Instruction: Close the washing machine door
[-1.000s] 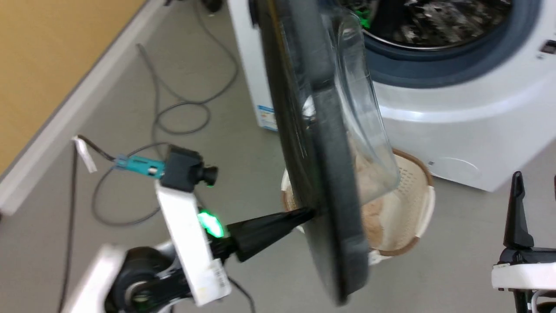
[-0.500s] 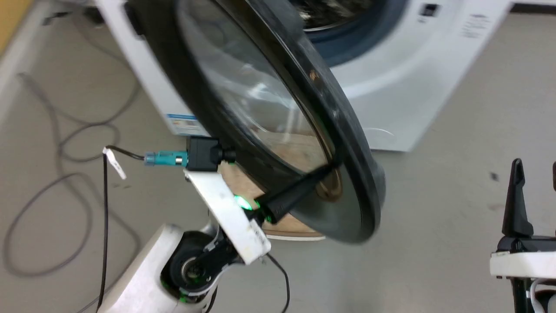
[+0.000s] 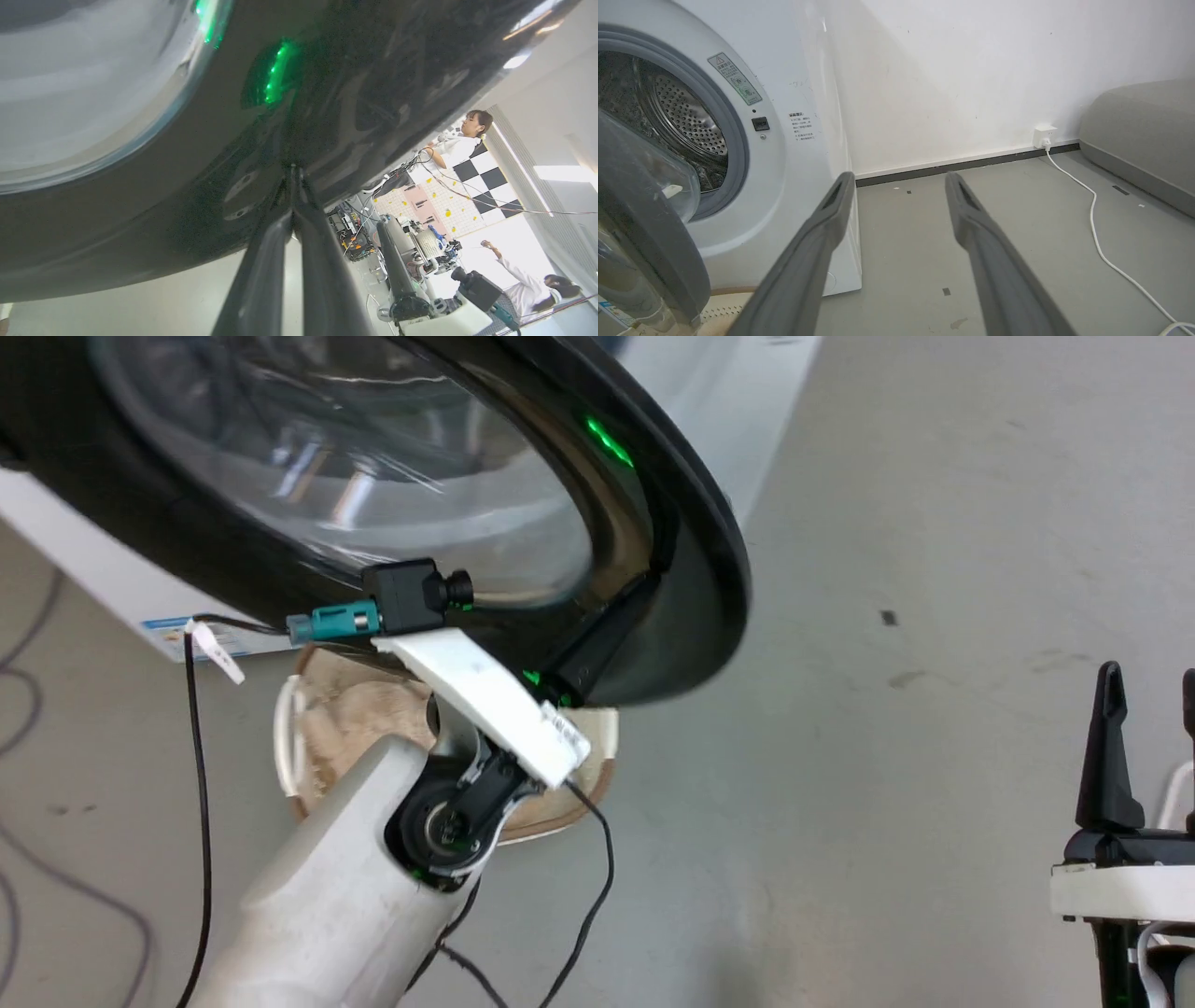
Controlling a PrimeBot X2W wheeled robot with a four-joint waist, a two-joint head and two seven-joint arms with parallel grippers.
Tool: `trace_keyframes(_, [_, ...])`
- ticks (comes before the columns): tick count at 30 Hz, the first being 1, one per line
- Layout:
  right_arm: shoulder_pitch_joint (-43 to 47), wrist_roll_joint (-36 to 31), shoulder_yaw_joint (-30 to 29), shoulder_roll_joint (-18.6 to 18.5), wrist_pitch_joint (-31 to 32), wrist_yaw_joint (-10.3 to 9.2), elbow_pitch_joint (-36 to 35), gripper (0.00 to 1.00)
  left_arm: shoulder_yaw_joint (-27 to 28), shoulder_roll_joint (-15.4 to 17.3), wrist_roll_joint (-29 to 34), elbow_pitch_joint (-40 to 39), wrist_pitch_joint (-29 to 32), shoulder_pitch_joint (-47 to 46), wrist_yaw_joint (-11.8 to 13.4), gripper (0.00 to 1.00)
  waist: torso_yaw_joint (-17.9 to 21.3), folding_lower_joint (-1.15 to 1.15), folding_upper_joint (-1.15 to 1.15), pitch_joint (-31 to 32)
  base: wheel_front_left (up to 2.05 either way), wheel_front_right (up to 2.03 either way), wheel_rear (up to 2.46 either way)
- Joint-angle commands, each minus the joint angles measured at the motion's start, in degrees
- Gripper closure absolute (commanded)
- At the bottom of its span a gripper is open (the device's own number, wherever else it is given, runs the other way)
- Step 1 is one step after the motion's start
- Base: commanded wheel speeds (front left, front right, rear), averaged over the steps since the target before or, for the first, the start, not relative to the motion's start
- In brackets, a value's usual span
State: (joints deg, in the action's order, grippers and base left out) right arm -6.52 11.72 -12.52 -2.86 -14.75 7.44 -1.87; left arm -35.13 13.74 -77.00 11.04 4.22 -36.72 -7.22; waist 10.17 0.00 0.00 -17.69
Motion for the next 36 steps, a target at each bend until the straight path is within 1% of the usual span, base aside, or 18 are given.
trace_keyframes(1, [-0.9,0.2,0.1,0.0,-0.2,0.05,0.2,0.00,-0.3,0.0,-0.4,0.6,-0.7,-1.5,-0.3,1.00,1.2,0.00,0.00,-0.6,0.00,0.00,0.00])
trace_keyframes(6, [-1.2,0.6,0.9,0.0,-0.2,0.05,0.4,0.00,-1.8,0.1,-2.4,3.5,-4.1,-4.6,-0.3,1.00,2.6,0.00,0.00,-1.1,0.00,0.00,0.00])
trace_keyframes(9, [-1.2,1.0,0.6,0.0,-0.2,0.05,0.7,0.00,-3.4,1.0,-2.8,4.8,-5.6,-5.2,-0.3,1.00,2.7,0.00,0.00,-0.7,0.00,0.00,0.00])
trace_keyframes(14, [-0.2,1.9,-0.4,0.0,-0.2,0.05,1.5,0.00,-6.5,1.6,-3.2,5.0,-9.4,-4.5,-0.3,1.00,1.5,0.00,0.00,1.4,0.00,0.00,0.00])
trace_keyframes(17, [0.4,2.7,-0.8,0.0,-0.2,0.05,1.6,0.00,-8.5,2.7,-0.9,5.6,-13.5,-3.9,-0.3,1.00,0.5,0.00,0.00,3.3,0.00,0.00,0.00])
trace_keyframes(18, [0.6,2.7,-0.9,0.0,-0.2,0.05,1.4,0.00,-9.0,3.2,0.3,6.1,-15.1,-3.7,-0.3,0.79,0.2,0.00,0.00,3.9,0.00,0.00,0.00])
trace_keyframes(19, [0.8,2.6,-1.0,0.0,-0.2,0.05,1.2,0.00,-9.3,3.9,3.0,6.7,-17.0,-4.0,-0.3,0.36,-0.2,0.00,0.00,4.5,0.00,0.00,0.00])
trace_keyframes(20, [0.9,2.6,-1.2,0.0,-0.2,0.05,0.9,0.00,-8.9,4.2,5.6,8.0,-18.2,-4.0,-0.3,0.00,-0.7,0.00,0.00,5.1,0.00,0.00,0.00])
trace_keyframes(22, [1.2,2.3,-1.8,0.0,-0.2,0.05,0.3,0.00,-7.3,4.6,12.3,10.4,-19.1,-4.2,0.1,0.00,-1.6,0.00,0.00,6.2,0.00,0.00,0.00])
trace_keyframes(24, [1.2,1.5,-2.3,0.0,-0.2,0.05,-0.7,0.00,-1.5,3.6,21.0,10.4,-19.2,-3.6,2.9,0.00,-2.6,0.00,0.00,7.0,0.00,0.00,0.00])
trace_keyframes(26, [1.0,0.8,-2.7,0.0,-0.2,0.05,-1.6,0.00,3.8,2.2,29.2,8.1,-19.2,-1.6,4.9,0.00,-3.5,0.00,0.00,7.6,0.00,0.00,0.00])
trace_keyframes(30, [0.0,-1.0,-2.8,0.0,-0.2,0.05,-3.8,0.00,11.4,1.1,43.5,3.3,-19.2,3.3,8.9,0.00,-5.0,0.00,0.00,8.8,0.00,0.00,0.00])
trace_keyframes(34, [-1.8,-2.7,-2.5,0.0,-0.2,0.05,-6.0,0.00,17.7,0.7,54.2,-1.5,-19.2,8.1,13.6,0.00,-6.4,0.00,0.00,9.4,0.00,0.00,0.00])
trace_keyframes(36, [-2.9,-3.3,-2.1,0.0,-0.2,0.05,-6.9,0.00,20.1,0.3,57.8,-3.4,-19.2,10.9,15.5,0.00,-7.2,0.00,0.00,9.8,0.00,0.00,0.00])
